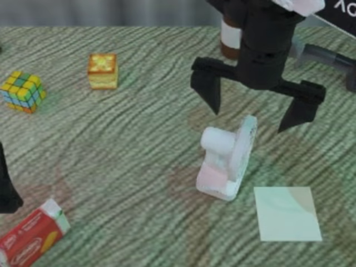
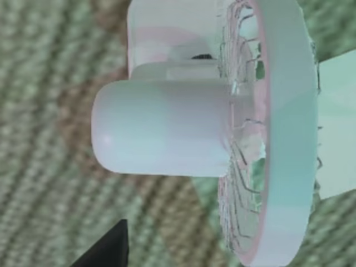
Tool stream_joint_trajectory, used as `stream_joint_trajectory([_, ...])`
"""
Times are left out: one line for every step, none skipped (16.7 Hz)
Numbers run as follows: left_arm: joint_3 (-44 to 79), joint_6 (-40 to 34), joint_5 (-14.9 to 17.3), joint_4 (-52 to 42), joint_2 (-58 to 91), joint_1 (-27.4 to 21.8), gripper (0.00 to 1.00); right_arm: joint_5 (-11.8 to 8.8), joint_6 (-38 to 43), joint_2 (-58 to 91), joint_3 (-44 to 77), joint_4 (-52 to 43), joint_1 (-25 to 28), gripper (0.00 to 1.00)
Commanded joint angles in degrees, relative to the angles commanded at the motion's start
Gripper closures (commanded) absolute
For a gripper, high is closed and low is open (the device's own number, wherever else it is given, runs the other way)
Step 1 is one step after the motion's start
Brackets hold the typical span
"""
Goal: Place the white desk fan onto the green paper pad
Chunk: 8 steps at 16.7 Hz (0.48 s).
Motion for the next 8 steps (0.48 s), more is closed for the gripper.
stream_joint_trajectory([0.0,0.0,0.0,0.0,0.0,0.0,0.00,0.0,0.0,0.0,0.0,0.0,0.0,0.00])
stream_joint_trajectory([0.0,0.0,0.0,0.0,0.0,0.0,0.00,0.0,-0.1,-0.1,-0.2,0.1,-0.3,0.00])
stream_joint_trajectory([0.0,0.0,0.0,0.0,0.0,0.0,0.00,0.0,-0.1,-0.1,-0.4,0.3,-0.3,0.00])
stream_joint_trajectory([0.0,0.0,0.0,0.0,0.0,0.0,0.00,0.0,-0.2,-0.2,-1.2,1.1,-0.2,0.00])
stream_joint_trajectory([0.0,0.0,0.0,0.0,0.0,0.0,0.00,0.0,-0.2,-0.3,-2.6,2.5,-0.1,0.00])
stream_joint_trajectory([0.0,0.0,0.0,0.0,0.0,0.0,0.00,0.0,-0.1,-0.4,-4.4,4.1,-0.1,0.00])
stream_joint_trajectory([0.0,0.0,0.0,0.0,0.0,0.0,0.00,0.0,-0.1,-0.5,-6.4,6.0,-0.1,0.00])
stream_joint_trajectory([0.0,0.0,0.0,0.0,0.0,0.0,0.00,0.0,-0.1,-0.5,-8.4,7.9,0.0,0.00])
